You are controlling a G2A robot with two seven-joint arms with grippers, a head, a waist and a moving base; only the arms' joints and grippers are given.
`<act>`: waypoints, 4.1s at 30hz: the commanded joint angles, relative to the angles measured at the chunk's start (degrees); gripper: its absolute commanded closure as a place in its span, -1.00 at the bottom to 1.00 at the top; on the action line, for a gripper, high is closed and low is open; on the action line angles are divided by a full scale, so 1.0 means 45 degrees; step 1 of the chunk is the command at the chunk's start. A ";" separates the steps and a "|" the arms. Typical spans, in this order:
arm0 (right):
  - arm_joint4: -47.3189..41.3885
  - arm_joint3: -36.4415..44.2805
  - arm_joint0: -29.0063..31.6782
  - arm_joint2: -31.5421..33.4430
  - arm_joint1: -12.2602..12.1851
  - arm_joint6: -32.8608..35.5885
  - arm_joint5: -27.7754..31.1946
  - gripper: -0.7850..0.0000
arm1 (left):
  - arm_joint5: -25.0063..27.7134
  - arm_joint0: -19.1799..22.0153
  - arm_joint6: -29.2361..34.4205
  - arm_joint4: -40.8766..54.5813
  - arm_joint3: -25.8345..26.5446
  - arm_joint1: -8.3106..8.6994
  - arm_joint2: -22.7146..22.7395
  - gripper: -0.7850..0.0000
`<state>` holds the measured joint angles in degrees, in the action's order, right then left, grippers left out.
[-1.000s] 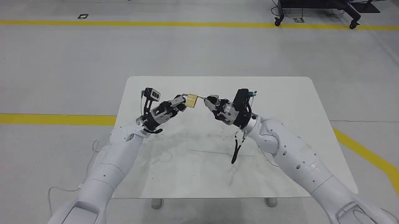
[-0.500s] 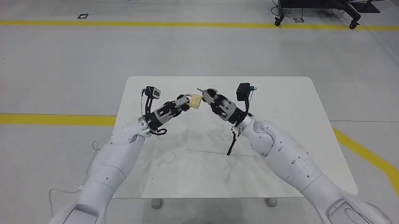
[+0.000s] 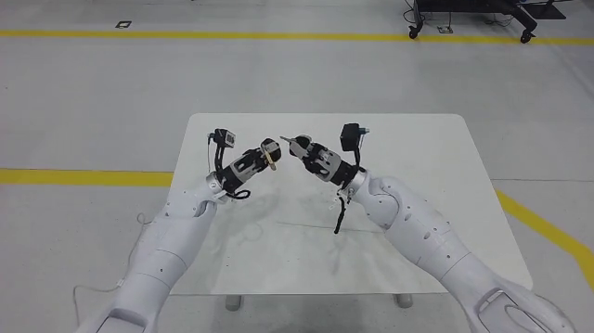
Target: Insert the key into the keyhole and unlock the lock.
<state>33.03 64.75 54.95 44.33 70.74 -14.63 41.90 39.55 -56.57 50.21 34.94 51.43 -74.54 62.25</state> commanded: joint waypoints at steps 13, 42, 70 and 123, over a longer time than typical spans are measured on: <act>0.1477 0.0529 0.0321 0.0764 -0.0123 -0.0390 -0.0669 1.00 | -0.2294 0.0326 -0.0309 0.0330 -0.0138 -0.0035 0.0048 1.00; 0.2667 0.1289 0.1444 0.0568 0.0384 0.1150 -0.3819 1.00 | -0.1996 -0.0259 -0.6084 -0.4055 0.0615 -0.0295 -0.0226 1.00; 0.3081 0.1197 0.1642 0.0959 0.0729 0.1383 -0.3759 1.00 | -0.2172 -0.0095 -0.5690 -0.3669 0.0356 -0.0649 -0.0305 1.00; 0.4579 0.1455 0.1855 0.1394 0.1275 0.2195 -0.5194 1.00 | -0.1621 -0.0355 -0.6633 -0.5904 0.0609 -0.0845 0.0048 1.00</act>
<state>53.71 71.31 63.31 50.54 76.43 -4.88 18.70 32.26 -58.12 20.47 8.55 54.12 -78.33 62.45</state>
